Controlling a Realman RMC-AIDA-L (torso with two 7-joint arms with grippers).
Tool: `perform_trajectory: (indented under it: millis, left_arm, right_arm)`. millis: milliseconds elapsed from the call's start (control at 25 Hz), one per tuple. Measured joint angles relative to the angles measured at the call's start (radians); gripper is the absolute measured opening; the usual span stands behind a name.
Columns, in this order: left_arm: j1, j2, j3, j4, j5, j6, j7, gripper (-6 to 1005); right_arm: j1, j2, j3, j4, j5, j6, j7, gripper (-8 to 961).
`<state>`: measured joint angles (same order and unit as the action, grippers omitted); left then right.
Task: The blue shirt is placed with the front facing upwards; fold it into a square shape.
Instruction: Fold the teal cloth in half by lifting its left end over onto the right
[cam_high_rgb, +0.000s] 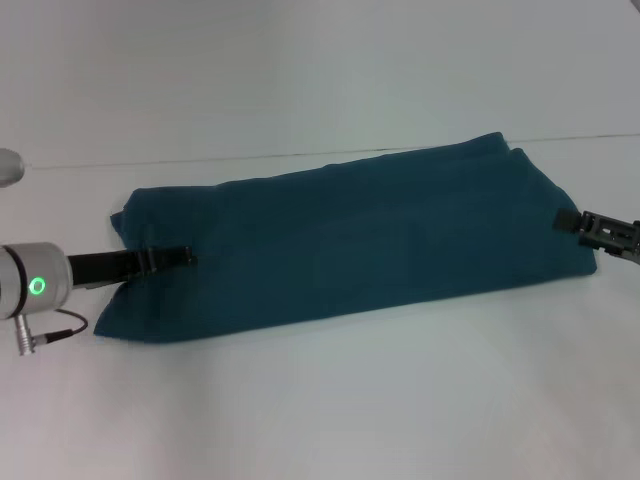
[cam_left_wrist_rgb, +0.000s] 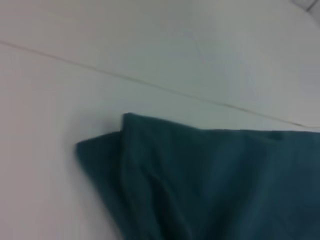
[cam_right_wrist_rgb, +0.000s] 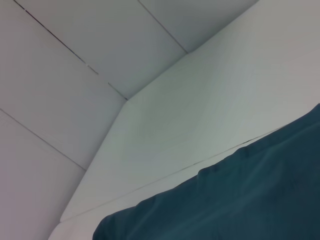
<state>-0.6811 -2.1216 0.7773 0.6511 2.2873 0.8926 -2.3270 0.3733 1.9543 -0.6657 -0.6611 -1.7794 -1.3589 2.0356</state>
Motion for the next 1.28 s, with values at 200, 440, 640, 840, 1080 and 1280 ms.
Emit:
perform_trajectory:
  millis: [200,440,640,840,1080,1280]
  left_arm:
    - [-0.014,-0.008,0.008,0.008,0.007,0.016,-0.011,780]
    - [-0.031,-0.001,0.015,0.002,0.075,-0.008,-0.053,740]
    - [-0.033,-0.006,0.023,0.016,0.087,-0.014,-0.055,594]
    - [-0.027,-0.016,0.034,0.046,0.091,-0.015,-0.055,311]
    - [-0.029,-0.014,0.063,0.049,0.094,-0.02,-0.055,110]
    - [-0.027,-0.017,0.063,0.065,0.091,-0.019,-0.047,52]
  right_arm:
    - [-0.002,0.0,0.0,0.0,0.0,0.001,-0.001,929]
    - [-0.002,0.0,0.005,0.001,0.0,0.004,-0.002,929]
    - [-0.002,0.0,0.012,0.003,0.0,0.004,-0.002,930]
    - [-0.002,0.0,0.017,0.003,0.0,0.004,-0.002,930]
    - [-0.002,0.0,0.019,0.003,0.0,0.004,-0.002,930]
    - [0.0,0.0,0.019,0.003,0.0,0.004,-0.002,929]
